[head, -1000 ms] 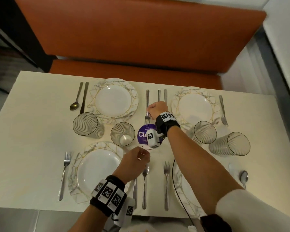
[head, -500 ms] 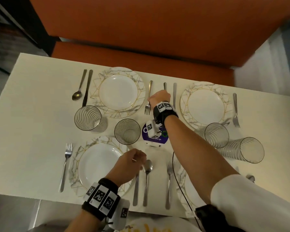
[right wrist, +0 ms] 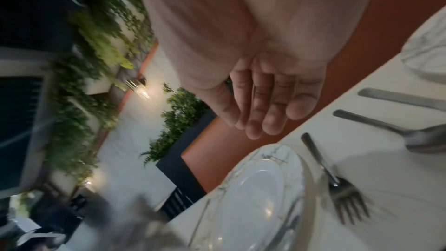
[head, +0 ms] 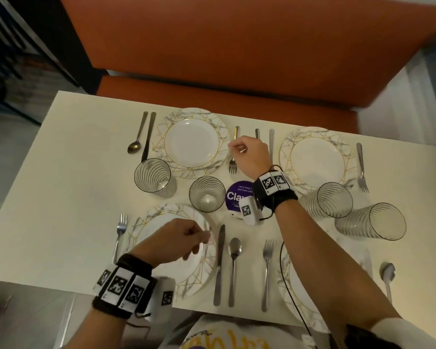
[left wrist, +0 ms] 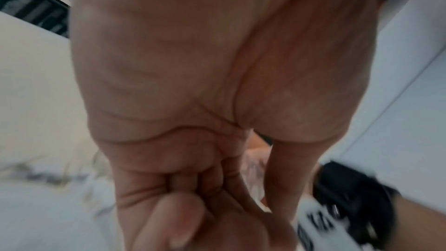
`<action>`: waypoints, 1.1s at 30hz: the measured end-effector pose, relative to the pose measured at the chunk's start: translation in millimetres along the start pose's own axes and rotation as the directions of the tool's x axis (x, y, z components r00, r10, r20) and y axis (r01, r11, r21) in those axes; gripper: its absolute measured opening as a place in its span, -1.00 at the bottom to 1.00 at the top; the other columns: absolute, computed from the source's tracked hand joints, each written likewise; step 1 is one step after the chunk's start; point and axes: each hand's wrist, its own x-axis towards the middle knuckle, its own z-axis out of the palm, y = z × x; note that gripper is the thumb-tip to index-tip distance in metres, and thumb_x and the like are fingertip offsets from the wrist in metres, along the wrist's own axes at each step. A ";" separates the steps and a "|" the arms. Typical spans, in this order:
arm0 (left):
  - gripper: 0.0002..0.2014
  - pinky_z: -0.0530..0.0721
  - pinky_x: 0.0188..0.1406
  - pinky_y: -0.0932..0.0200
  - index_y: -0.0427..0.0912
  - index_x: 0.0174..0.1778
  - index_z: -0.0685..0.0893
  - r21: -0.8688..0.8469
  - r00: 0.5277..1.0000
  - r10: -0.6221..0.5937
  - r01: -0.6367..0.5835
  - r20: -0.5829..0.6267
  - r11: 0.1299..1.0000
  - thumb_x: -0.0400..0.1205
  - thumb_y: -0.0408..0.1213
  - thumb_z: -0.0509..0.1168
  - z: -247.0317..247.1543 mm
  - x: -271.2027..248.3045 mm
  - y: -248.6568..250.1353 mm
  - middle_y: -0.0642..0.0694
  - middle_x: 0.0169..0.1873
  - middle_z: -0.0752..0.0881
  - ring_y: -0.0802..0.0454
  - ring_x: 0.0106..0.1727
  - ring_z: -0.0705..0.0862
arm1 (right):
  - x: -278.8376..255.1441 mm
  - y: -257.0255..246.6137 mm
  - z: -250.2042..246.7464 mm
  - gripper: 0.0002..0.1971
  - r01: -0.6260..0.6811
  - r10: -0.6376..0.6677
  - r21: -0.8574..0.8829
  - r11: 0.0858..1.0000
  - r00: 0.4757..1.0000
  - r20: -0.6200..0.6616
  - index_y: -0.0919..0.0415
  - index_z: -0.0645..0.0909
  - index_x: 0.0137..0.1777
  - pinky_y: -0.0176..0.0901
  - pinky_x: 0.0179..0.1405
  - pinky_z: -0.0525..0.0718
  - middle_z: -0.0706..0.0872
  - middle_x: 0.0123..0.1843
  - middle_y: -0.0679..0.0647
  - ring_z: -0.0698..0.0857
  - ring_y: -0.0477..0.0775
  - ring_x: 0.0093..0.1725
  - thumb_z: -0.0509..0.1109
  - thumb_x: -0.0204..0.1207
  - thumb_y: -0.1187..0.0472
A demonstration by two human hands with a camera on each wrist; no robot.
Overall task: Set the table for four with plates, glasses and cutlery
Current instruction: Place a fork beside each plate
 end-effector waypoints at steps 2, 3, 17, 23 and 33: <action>-0.77 0.55 -0.33 0.12 0.00 -0.14 0.83 0.001 0.995 0.049 -0.049 -0.092 0.999 0.74 0.00 0.38 -24.3 -14.2 8.0 0.04 -0.43 0.72 0.15 -0.43 0.58 | -19.3 -15.8 -3.5 -0.85 0.057 -0.058 0.046 0.997 0.998 0.018 0.13 0.80 0.09 -0.62 -0.16 0.54 0.85 0.00 -0.07 0.72 -0.22 -0.08 0.45 0.61 0.16; -0.80 0.56 -0.29 0.07 0.04 -0.13 0.84 -0.006 0.983 0.087 -0.089 -0.164 0.996 0.73 -0.01 0.40 -35.8 -20.1 12.6 0.01 -0.41 0.72 0.14 -0.40 0.57 | -29.0 -24.0 -4.3 -0.84 0.083 -0.085 0.068 0.994 0.996 0.034 0.13 0.79 0.11 -0.62 -0.15 0.55 0.84 0.01 -0.07 0.70 -0.25 -0.10 0.46 0.61 0.13; -0.07 0.44 0.57 -0.42 0.00 0.77 0.33 0.516 0.773 0.288 0.058 -0.565 0.855 0.52 0.09 0.60 -81.1 24.1 -10.7 -0.14 0.71 0.35 -0.34 0.69 0.29 | -106.0 -50.7 35.2 -0.19 0.218 -0.084 -0.275 0.936 0.901 0.425 -0.13 0.41 0.59 0.24 0.48 0.51 0.47 0.50 0.09 0.43 0.28 0.50 0.61 0.33 -0.19; -0.22 0.52 0.54 -0.30 -0.19 0.73 0.39 0.422 0.716 0.302 -0.012 -0.629 0.907 0.60 -0.25 0.57 -83.1 28.5 -24.0 -0.18 0.69 0.39 -0.33 0.63 0.34 | -113.1 -45.9 25.3 -0.21 0.189 -0.049 -0.285 0.940 0.898 0.437 -0.14 0.45 0.54 0.22 0.51 0.49 0.47 0.50 0.08 0.42 0.26 0.51 0.64 0.30 -0.15; -0.19 0.54 0.49 -0.33 -0.23 0.74 0.33 0.392 0.696 0.278 0.006 -0.662 0.920 0.58 -0.30 0.53 -92.0 22.4 -27.5 -0.22 0.70 0.38 -0.37 0.63 0.34 | -125.7 -47.8 19.9 -0.20 0.164 -0.021 -0.308 0.937 0.907 0.420 -0.10 0.39 0.58 0.19 0.47 0.53 0.45 0.46 0.12 0.42 0.25 0.50 0.63 0.35 -0.16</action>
